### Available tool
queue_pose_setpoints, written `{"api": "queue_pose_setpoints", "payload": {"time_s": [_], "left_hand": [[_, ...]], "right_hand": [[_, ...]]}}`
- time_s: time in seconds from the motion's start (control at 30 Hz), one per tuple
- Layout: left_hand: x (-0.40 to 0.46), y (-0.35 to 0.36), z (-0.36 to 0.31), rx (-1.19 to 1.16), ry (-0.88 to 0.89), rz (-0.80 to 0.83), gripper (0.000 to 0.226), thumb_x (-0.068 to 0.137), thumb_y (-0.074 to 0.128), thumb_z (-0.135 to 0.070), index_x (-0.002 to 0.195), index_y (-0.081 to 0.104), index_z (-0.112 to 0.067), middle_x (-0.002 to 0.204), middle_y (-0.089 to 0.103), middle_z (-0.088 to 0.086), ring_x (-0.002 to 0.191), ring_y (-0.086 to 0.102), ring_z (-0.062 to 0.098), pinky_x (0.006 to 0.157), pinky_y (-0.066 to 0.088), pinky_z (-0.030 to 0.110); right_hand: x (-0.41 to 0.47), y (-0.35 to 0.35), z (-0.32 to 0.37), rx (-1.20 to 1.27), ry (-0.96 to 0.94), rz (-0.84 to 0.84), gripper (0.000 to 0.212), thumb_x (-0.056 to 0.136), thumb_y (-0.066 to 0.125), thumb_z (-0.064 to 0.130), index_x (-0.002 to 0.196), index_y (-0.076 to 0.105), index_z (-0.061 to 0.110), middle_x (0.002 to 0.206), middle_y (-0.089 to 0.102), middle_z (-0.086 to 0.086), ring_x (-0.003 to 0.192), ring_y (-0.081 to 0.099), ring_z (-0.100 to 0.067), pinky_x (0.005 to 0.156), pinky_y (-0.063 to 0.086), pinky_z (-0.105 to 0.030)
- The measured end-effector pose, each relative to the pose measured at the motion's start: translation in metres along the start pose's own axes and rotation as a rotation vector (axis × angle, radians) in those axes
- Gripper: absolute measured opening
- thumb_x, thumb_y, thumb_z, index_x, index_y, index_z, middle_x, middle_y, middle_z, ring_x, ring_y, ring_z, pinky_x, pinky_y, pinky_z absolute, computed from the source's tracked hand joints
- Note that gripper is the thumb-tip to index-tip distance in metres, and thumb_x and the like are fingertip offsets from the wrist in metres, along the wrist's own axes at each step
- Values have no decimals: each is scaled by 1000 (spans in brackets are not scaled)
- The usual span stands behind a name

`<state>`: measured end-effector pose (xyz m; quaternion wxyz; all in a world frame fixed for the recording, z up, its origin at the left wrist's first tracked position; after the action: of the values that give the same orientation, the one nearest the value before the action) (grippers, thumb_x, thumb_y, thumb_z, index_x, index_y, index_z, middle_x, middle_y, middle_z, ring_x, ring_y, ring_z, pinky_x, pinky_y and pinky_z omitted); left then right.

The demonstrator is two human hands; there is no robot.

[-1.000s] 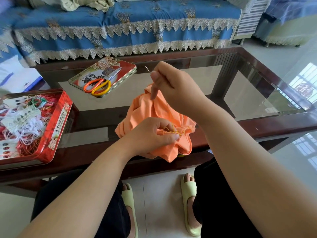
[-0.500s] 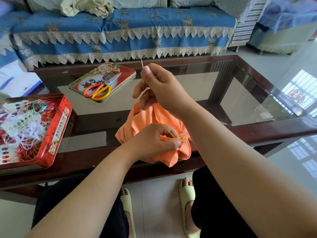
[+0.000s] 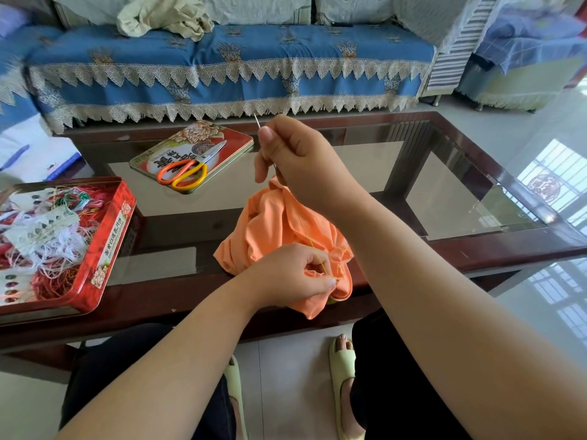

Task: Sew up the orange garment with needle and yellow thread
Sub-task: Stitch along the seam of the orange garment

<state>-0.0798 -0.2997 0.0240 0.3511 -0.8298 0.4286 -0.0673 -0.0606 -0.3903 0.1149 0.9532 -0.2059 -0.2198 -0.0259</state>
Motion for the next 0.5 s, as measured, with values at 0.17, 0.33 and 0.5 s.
{"api": "queue_pose_setpoints", "payload": {"time_s": [0.17, 0.33, 0.5], "left_hand": [[4, -1, -1, 9, -24, -17, 12, 88, 64, -30, 80, 68, -23, 87, 69, -4, 88, 64, 14, 88, 53, 39], [0, -7, -10, -140, -31, -104, 12, 92, 65, -25, 84, 70, -18, 69, 65, -19, 68, 56, -17, 57, 43, 3], [-9, -18, -15, -240, -28, -340, 31, 99, 52, -28, 70, 61, -20, 62, 56, -12, 57, 52, -12, 59, 36, 1]], "right_hand": [[-3, 4, 5, 96, 52, 0, 24, 104, 39, 14, 82, 46, 8, 69, 63, -1, 44, 42, -4, 48, 39, -18], [-10, 8, 11, 403, 226, 105, 26, 105, 35, 21, 84, 47, 11, 87, 66, -8, 45, 51, -11, 41, 42, -21], [-27, -7, 5, 394, 317, -38, 30, 104, 38, 25, 79, 47, 11, 56, 58, -3, 39, 49, -16, 37, 37, -21]]}}
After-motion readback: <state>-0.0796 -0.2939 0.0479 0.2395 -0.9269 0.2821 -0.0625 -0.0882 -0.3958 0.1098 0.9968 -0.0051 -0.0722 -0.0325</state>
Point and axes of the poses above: each hand's wrist, its own x-axis towards the middle knuckle, its own y-axis out of the palm, z = x × y, the point moved 1 cm from there along x, towards the middle knuckle
